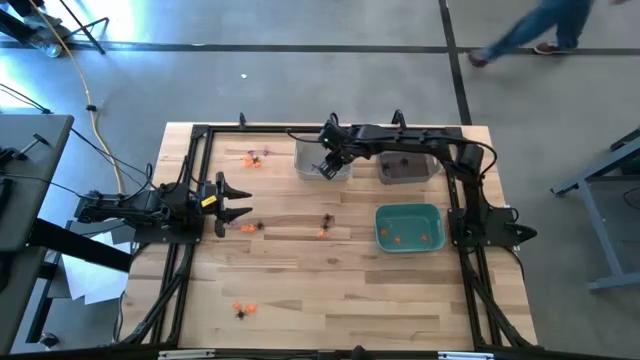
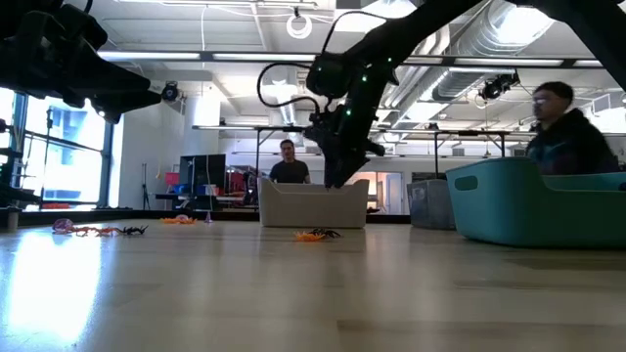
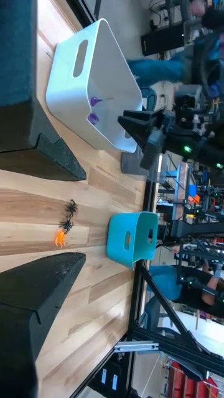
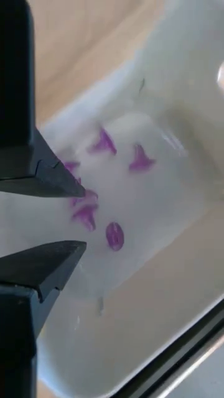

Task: Sort Halloween decoration
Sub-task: Put the black spider toy into the black bin

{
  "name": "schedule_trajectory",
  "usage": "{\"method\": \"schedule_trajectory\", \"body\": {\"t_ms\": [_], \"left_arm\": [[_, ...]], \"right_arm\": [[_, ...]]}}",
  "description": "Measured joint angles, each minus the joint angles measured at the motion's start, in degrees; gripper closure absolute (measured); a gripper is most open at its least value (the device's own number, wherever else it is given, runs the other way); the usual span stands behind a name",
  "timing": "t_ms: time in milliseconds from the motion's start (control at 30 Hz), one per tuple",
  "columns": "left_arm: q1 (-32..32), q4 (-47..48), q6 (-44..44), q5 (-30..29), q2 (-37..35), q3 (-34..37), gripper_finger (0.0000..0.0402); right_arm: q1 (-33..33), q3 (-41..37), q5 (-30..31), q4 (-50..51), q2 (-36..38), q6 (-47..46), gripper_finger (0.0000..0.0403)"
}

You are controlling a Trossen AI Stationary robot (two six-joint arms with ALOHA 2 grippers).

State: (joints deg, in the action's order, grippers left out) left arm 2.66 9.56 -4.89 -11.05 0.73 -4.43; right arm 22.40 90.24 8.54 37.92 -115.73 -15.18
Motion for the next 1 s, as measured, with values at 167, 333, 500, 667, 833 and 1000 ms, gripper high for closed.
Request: {"method": "schedule_trajectory", "body": {"t_ms": [167,333,500,667,833,1000], "left_arm": [[0.0,0.0,0.0,0.0,0.0,0.0,0.0216],[0.0,0.0,0.0,0.0,0.0,0.0,0.0216],[0.0,0.0,0.0,0.0,0.0,0.0,0.0216],[0.0,0.0,0.0,0.0,0.0,0.0,0.0216],[0.0,0.0,0.0,0.0,0.0,0.0,0.0216],[0.0,0.0,0.0,0.0,0.0,0.0,0.0216]], "right_arm": [[-2.0,0.0,0.2,0.9,3.7,0.0,0.0284],[-5.7,0.0,0.6,3.5,7.0,-2.9,0.0284],[-10.5,0.0,3.6,6.0,9.3,-4.3,0.0284],[-17.0,0.0,8.5,7.3,10.5,-7.2,0.0284],[-23.7,0.0,13.0,7.9,10.7,-11.4,0.0284],[-28.6,0.0,16.9,10.6,10.5,-16.6,0.0284]]}}
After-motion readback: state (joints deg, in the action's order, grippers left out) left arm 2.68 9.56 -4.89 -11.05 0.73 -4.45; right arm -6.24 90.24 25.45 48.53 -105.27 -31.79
